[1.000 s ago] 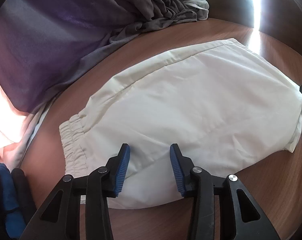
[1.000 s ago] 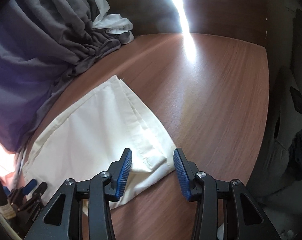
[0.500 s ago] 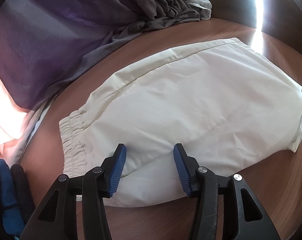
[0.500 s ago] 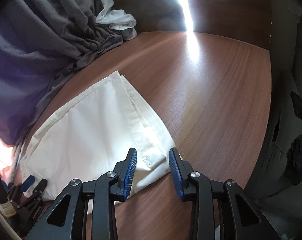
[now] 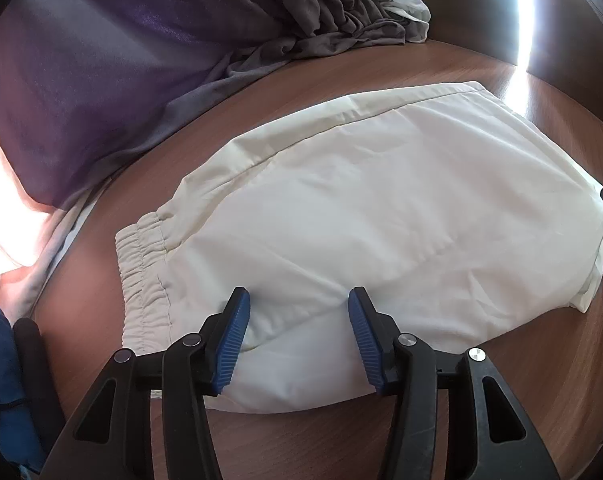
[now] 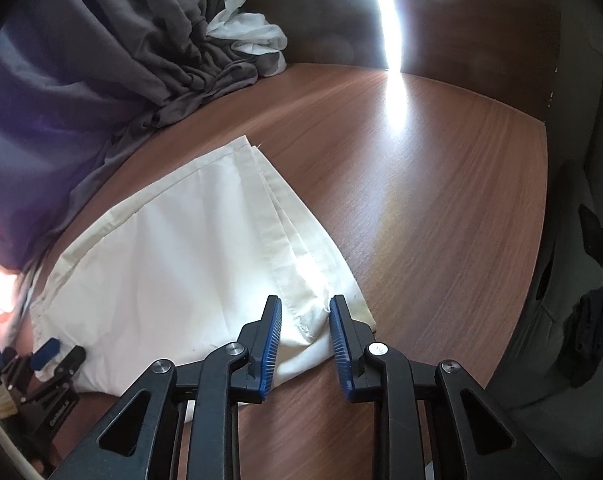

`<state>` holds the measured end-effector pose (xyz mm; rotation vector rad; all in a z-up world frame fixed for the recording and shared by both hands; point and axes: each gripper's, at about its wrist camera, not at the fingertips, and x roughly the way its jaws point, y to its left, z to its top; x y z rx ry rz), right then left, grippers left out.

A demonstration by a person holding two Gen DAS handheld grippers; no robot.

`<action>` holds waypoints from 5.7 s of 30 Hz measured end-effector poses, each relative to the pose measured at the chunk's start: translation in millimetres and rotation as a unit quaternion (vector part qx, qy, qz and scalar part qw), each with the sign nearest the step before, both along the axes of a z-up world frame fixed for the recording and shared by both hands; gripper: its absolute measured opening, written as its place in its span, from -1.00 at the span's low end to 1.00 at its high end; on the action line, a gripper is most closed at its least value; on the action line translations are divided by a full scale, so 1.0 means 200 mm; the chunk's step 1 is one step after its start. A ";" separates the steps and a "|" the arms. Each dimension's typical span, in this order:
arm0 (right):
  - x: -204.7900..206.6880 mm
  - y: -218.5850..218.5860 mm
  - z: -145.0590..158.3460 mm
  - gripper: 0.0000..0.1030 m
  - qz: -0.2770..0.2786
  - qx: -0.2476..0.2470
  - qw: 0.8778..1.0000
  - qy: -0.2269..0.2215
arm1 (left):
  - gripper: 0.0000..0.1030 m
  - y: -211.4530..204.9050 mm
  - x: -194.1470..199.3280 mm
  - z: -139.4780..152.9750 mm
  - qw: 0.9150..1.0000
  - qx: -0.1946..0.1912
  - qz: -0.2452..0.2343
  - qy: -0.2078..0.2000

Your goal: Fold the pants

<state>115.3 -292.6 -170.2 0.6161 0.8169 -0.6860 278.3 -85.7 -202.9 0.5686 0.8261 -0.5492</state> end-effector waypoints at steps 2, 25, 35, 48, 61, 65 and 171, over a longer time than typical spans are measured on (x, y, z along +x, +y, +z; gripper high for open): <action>0.00 -0.01 -0.01 -0.50 -0.002 0.010 1.000 0.000 | -0.02 0.00 0.00 0.00 1.000 0.000 0.001 -0.001; -0.06 -0.01 0.04 -0.93 -0.014 -0.046 0.998 0.028 | 0.17 -0.06 -0.01 -0.01 0.999 0.036 0.008 -0.029; -0.14 0.03 0.07 0.03 -0.047 -0.051 0.998 -0.006 | 0.17 -0.06 -0.02 -0.01 0.998 0.040 0.011 -0.038; -0.17 -0.01 -0.05 -0.01 -0.063 0.014 0.998 -0.020 | 0.17 -0.05 -0.02 -0.01 0.999 0.042 0.023 -0.017; -0.16 -0.07 -0.07 -0.37 -0.054 0.021 0.998 -0.026 | 0.17 0.02 -0.09 0.01 0.997 0.027 0.069 0.028; -0.15 -0.07 -0.07 -0.58 -0.048 0.020 0.998 -0.025 | 0.17 0.02 -0.09 0.01 0.997 0.022 0.072 0.032; 0.79 0.78 0.15 0.05 0.395 -0.017 0.918 -0.036 | 0.02 0.47 0.80 0.06 0.942 -0.192 0.081 0.261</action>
